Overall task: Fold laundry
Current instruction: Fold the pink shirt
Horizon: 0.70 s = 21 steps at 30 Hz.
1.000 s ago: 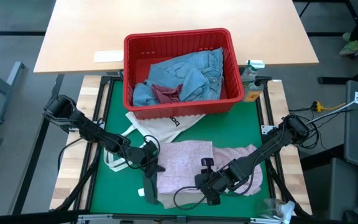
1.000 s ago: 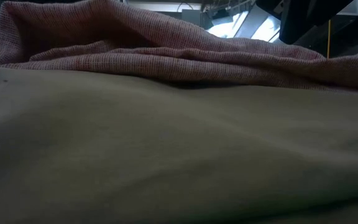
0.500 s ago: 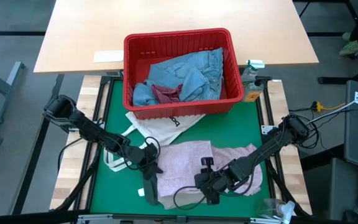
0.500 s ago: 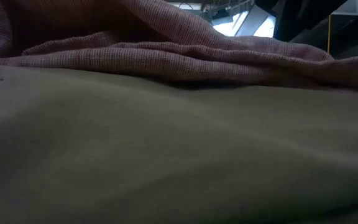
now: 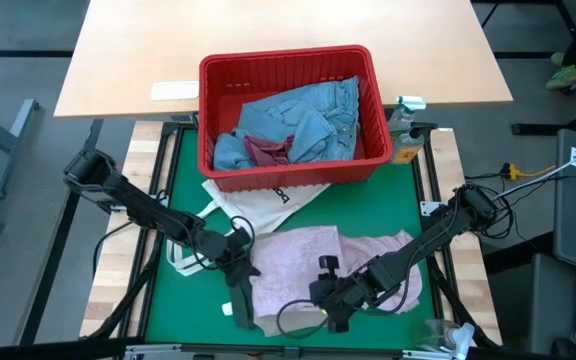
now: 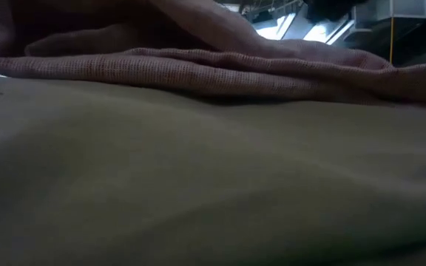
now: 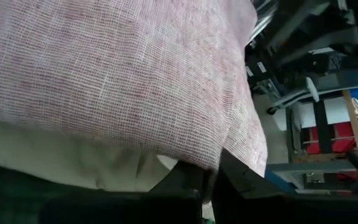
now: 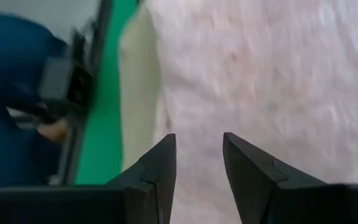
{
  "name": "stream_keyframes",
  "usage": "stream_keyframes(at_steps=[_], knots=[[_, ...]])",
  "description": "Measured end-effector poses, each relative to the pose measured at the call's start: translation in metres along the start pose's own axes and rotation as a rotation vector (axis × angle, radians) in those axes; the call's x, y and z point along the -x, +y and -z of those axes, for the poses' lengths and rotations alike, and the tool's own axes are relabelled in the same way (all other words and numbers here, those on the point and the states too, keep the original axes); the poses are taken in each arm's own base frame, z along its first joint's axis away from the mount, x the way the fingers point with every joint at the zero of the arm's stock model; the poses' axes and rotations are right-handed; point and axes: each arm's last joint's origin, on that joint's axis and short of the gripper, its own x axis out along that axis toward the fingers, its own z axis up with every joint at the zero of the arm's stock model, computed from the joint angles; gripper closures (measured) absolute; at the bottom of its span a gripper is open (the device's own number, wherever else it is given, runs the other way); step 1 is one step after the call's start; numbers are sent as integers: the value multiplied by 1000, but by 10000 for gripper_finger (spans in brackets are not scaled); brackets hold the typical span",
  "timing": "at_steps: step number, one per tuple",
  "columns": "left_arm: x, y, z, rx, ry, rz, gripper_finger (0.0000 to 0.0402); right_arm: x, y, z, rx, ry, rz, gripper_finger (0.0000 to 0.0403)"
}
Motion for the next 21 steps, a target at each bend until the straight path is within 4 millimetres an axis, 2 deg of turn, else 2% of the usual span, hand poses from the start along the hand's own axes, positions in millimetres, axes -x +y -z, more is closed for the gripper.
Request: stream_keyframes(at_steps=[8, 21], knots=[[17, -1, -2, 0, 13, -45, 397, 1, 4, -17, -44, -160, -65, 271], [37, -4, -3, 4, 40, -68, 398, 1, 5, -18, -49, -165, -82, 271]])
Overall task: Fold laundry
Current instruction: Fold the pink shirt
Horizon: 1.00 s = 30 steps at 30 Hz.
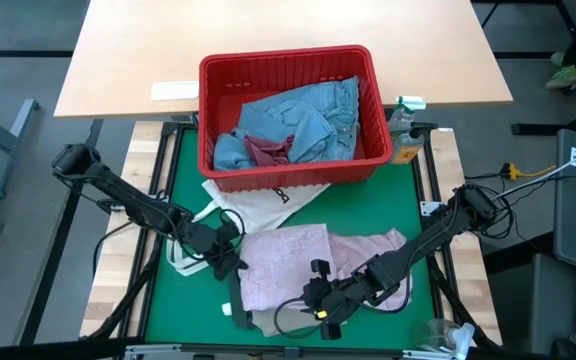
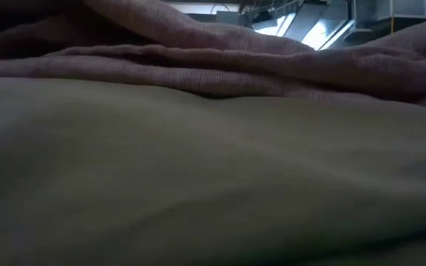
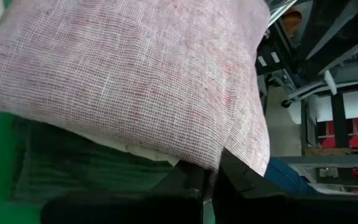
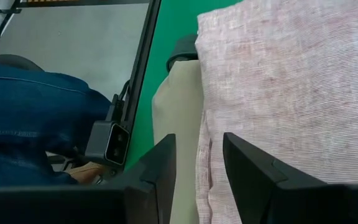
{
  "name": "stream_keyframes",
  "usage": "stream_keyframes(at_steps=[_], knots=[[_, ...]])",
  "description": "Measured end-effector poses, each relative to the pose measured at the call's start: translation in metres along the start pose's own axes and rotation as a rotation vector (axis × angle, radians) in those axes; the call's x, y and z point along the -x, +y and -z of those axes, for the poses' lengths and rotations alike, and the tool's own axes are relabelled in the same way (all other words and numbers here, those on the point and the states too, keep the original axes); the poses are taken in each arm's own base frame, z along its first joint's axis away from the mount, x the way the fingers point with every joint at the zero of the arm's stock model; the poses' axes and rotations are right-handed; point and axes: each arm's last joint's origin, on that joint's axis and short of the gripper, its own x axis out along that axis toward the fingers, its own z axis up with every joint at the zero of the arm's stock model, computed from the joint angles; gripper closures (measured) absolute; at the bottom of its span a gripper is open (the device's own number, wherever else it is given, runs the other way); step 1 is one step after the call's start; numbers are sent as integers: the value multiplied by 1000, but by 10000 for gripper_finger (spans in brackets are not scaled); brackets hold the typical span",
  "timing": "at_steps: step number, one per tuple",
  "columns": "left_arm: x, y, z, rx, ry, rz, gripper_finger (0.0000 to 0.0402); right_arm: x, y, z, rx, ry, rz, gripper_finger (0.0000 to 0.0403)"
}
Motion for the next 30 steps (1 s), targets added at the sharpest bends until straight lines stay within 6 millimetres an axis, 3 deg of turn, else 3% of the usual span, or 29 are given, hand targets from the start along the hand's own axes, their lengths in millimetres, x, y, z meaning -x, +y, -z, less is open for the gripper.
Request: stream_keyframes(at_steps=[7, 19, 24, 30], knots=[[0, -2, 6, -23, 33, 7, 375, 0, 2, -3, -8, -30, -19, 271], [2, 5, 21, -92, 123, -86, 277, 0, 3, -3, -86, -9, -60, 264], [5, 12, 31, -135, 195, -173, 251, 0, 2, -1, -135, 8, -47, 206], [8, 11, 42, -232, 248, -181, 247, 0, -2, -4, -151, 31, -67, 120]])
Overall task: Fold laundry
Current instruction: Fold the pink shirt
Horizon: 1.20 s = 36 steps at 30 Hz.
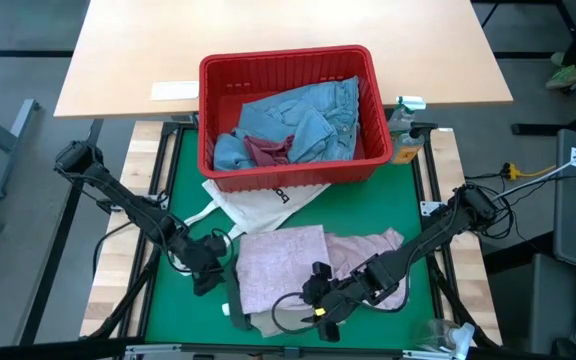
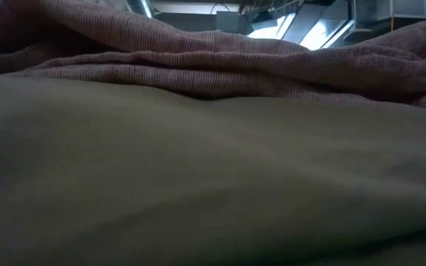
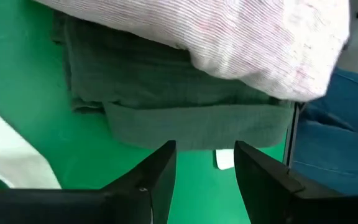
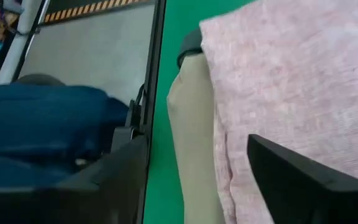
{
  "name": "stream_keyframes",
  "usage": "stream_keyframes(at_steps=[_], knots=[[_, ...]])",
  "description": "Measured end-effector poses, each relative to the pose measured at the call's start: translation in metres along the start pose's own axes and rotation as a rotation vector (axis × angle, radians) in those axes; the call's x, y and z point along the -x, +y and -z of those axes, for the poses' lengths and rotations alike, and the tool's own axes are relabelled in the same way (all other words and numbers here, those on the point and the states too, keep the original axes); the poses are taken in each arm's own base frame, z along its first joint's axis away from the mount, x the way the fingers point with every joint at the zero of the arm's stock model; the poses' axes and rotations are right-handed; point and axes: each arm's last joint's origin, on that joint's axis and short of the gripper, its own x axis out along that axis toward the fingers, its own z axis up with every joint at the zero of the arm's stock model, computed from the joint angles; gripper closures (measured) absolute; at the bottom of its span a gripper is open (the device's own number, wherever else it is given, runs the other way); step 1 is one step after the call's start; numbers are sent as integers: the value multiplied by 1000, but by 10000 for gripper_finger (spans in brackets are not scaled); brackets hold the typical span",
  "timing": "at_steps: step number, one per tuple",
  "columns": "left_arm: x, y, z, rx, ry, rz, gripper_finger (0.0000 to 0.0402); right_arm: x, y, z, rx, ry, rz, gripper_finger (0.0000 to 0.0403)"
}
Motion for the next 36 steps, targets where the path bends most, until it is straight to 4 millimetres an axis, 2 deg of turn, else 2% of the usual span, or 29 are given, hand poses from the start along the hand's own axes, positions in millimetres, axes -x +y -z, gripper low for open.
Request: stream_keyframes(at_steps=[3, 8, 14, 20, 27, 31, 36], knots=[[0, -2, 3, -17, -12, -5, 247, 9, -1, -11, -55, 74, -29, 99], [1, -4, 7, -41, -71, -38, 247, 33, -10, -27, -129, 295, -56, 91], [1, -6, 9, -55, -125, -62, 246, 61, -12, -26, -134, 455, 92, 91], [1, -6, 9, -55, -125, -61, 246, 101, -12, -6, -44, 549, 323, 91], [1, -6, 9, -55, -125, -61, 246, 148, -12, 26, -76, 449, 450, 91], [1, -6, 8, -55, -126, -62, 246, 175, -29, 51, -173, 400, 491, 91], [1, -5, 8, -51, -130, -65, 246, 201, -64, 96, -447, 272, 517, 90]])
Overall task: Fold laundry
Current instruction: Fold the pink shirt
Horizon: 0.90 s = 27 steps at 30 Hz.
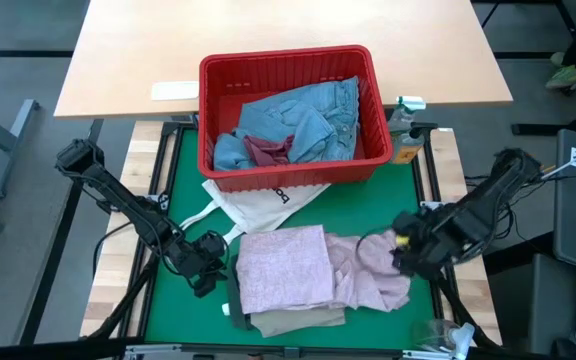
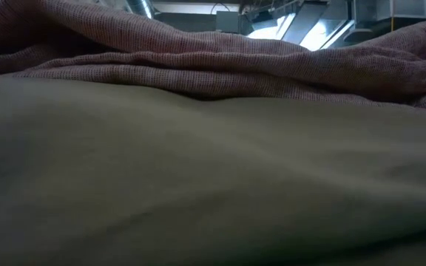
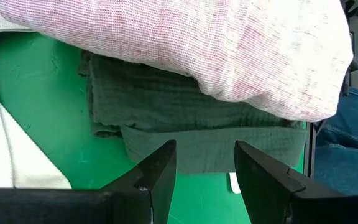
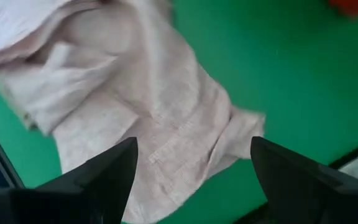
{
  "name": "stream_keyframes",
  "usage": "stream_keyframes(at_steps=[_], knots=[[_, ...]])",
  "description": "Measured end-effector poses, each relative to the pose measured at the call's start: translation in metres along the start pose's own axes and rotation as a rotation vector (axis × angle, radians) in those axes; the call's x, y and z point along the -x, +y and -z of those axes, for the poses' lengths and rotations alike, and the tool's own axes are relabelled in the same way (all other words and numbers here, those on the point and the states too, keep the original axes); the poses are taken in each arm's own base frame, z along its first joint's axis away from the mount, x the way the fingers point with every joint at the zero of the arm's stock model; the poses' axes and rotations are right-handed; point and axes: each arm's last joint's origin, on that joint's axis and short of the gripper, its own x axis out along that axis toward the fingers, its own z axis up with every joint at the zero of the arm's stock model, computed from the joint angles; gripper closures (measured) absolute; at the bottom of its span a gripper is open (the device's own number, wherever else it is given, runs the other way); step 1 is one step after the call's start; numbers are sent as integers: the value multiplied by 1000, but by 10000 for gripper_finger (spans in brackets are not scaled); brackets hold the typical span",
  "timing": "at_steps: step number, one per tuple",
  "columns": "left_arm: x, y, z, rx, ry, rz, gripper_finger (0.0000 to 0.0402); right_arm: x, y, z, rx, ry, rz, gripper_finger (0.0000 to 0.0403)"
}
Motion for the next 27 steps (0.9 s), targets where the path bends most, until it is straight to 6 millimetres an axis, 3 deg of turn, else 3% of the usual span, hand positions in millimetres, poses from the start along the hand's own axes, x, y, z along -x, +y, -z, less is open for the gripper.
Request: stream_keyframes(at_steps=[7, 11, 16, 27], knots=[[0, 0, 0, 0, 0, 0, 246, -50, -48, 39, -484, 40, -190, 90], [0, 0, 0, 2, 0, -1, 246, -74, -56, 52, -510, 89, -259, 90], [0, 0, 0, 33, -1, 0, 246, -94, -63, 60, -518, 107, -205, 90], [0, -2, -1, 68, -12, 19, 246, -119, -56, 68, -512, 116, -54, 91]])
